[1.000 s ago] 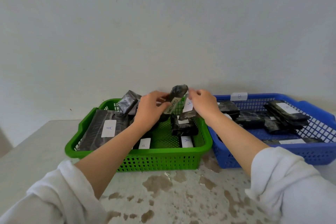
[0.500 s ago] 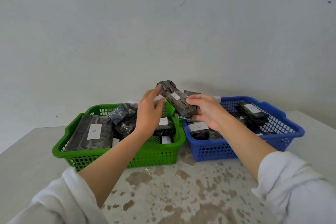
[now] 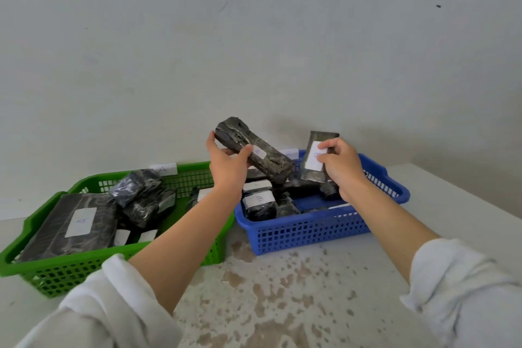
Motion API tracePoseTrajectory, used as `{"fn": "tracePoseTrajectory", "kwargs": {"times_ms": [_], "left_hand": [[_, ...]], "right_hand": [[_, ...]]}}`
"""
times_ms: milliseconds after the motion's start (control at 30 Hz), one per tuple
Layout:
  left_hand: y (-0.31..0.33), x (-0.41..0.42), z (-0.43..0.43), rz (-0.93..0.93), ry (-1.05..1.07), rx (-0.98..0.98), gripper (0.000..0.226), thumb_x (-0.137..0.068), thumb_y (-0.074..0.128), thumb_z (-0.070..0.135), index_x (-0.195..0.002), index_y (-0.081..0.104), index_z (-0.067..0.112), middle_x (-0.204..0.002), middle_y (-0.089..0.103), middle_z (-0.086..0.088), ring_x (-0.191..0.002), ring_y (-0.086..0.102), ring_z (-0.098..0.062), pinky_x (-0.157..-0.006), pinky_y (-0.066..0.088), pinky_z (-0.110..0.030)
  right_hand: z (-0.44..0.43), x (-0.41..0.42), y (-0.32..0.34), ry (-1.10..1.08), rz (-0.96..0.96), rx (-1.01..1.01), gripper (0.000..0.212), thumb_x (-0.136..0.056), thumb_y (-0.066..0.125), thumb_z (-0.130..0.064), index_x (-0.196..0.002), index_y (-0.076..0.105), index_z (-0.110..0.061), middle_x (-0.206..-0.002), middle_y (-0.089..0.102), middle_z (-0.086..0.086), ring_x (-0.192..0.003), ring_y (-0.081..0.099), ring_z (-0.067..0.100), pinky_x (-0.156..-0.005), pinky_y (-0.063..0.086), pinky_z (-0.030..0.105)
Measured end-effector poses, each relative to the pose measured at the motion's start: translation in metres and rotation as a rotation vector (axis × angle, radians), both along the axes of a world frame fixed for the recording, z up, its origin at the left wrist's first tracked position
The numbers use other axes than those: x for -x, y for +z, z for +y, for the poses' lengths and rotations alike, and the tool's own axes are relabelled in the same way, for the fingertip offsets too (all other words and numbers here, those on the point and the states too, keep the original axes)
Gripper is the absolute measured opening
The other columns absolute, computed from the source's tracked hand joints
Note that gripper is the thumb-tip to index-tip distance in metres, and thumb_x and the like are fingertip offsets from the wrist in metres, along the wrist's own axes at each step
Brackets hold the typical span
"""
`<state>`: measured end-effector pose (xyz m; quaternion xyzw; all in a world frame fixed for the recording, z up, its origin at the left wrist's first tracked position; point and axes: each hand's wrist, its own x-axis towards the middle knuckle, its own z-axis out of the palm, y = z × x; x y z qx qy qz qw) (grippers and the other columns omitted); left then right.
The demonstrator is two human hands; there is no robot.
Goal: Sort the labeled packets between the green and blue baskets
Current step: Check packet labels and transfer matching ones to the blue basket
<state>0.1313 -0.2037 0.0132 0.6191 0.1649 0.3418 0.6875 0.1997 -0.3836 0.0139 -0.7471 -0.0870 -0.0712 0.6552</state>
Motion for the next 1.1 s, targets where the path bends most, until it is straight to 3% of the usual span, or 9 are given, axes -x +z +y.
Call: {"fn": "tracePoseTrajectory", "kwargs": {"times_ms": [167, 267, 333, 467, 667, 833, 933, 1000, 1100], "left_hand": [[-0.012, -0.026, 0.003, 0.053, 0.127, -0.082, 0.088, -0.085, 0.067, 0.015, -0.146, 0.006, 0.035, -0.113, 0.058, -0.009, -0.098, 0.061, -0.029, -0.086, 0.053, -0.045], [-0.021, -0.036, 0.006, 0.06, 0.195, -0.163, 0.092, -0.086, 0.066, 0.017, -0.143, -0.001, 0.043, -0.096, 0.06, -0.004, -0.09, 0.061, -0.032, -0.082, 0.053, -0.047], [-0.024, -0.039, 0.007, 0.058, 0.195, -0.225, 0.091, -0.087, 0.064, 0.018, -0.137, -0.004, 0.051, -0.117, 0.058, -0.017, -0.095, 0.061, -0.039, -0.084, 0.052, -0.052], [-0.027, -0.039, 0.004, 0.008, 0.226, -0.33, 0.085, -0.089, 0.061, 0.019, -0.138, -0.002, 0.05, -0.141, 0.043, -0.014, -0.112, 0.055, -0.039, -0.091, 0.048, -0.054], [-0.031, -0.037, -0.002, -0.072, 0.238, -0.425, 0.082, -0.09, 0.06, 0.02, -0.143, 0.002, 0.042, -0.153, 0.027, -0.003, -0.131, 0.041, -0.029, -0.103, 0.041, -0.046], [-0.032, -0.035, -0.003, -0.071, 0.22, -0.442, 0.08, -0.089, 0.061, 0.021, -0.142, 0.005, 0.043, -0.154, 0.025, -0.001, -0.129, 0.044, -0.032, -0.101, 0.042, -0.051], [-0.032, -0.035, -0.003, -0.062, 0.214, -0.421, 0.078, -0.089, 0.061, 0.023, -0.139, 0.005, 0.047, -0.152, 0.028, -0.001, -0.127, 0.045, -0.032, -0.099, 0.043, -0.053], [-0.032, -0.035, -0.002, -0.064, 0.206, -0.412, 0.077, -0.089, 0.061, 0.024, -0.138, 0.006, 0.048, -0.151, 0.031, -0.003, -0.125, 0.048, -0.032, -0.096, 0.046, -0.052], [-0.031, -0.034, -0.002, -0.059, 0.2, -0.418, 0.075, -0.089, 0.06, 0.026, -0.137, 0.008, 0.049, -0.148, 0.036, -0.005, -0.115, 0.053, -0.028, -0.084, 0.05, -0.043]], "right_hand": [[-0.025, -0.043, -0.015, 0.013, 0.097, 0.041, 0.042, -0.086, 0.058, 0.004, -0.114, 0.043, -0.023, -0.115, 0.056, 0.012, -0.077, 0.054, 0.011, -0.056, 0.047, 0.027], [-0.02, -0.058, -0.02, 0.111, 0.165, 0.164, 0.056, -0.084, 0.064, 0.002, -0.125, 0.034, -0.022, -0.108, 0.056, 0.008, -0.079, 0.053, 0.012, -0.058, 0.044, 0.025], [-0.011, -0.064, -0.022, 0.166, 0.212, 0.268, 0.064, -0.082, 0.067, 0.0, -0.133, 0.032, -0.018, -0.115, 0.051, 0.007, -0.085, 0.052, 0.017, -0.066, 0.046, 0.028], [0.01, -0.056, -0.024, 0.412, 0.441, 0.377, 0.078, -0.078, 0.069, 0.003, -0.141, 0.025, -0.015, -0.114, 0.044, 0.007, -0.083, 0.055, 0.022, -0.042, 0.05, 0.025], [0.016, -0.04, -0.028, 0.528, 0.513, 0.518, 0.062, -0.078, 0.069, 0.002, -0.131, 0.038, -0.008, -0.136, 0.041, 0.017, -0.096, 0.051, 0.025, -0.044, 0.051, 0.026], [0.036, -0.032, -0.03, 0.491, 0.477, 0.455, 0.059, -0.08, 0.068, 0.004, -0.131, 0.037, 0.001, -0.097, 0.056, 0.012, -0.074, 0.061, 0.022, -0.04, 0.05, 0.024], [0.04, -0.03, -0.03, 0.443, 0.451, 0.434, 0.056, -0.079, 0.069, 0.005, -0.127, 0.041, 0.005, -0.089, 0.06, 0.012, -0.068, 0.062, 0.02, -0.04, 0.051, 0.024], [0.041, -0.03, -0.031, 0.401, 0.414, 0.467, 0.048, -0.077, 0.072, 0.002, -0.12, 0.05, 0.006, -0.095, 0.063, 0.015, -0.072, 0.064, 0.021, -0.048, 0.056, 0.027], [0.041, -0.031, -0.033, 0.34, 0.323, 0.617, 0.041, -0.073, 0.079, -0.009, -0.108, 0.061, 0.005, -0.106, 0.065, 0.017, -0.092, 0.065, 0.028, -0.079, 0.058, 0.039]]}}
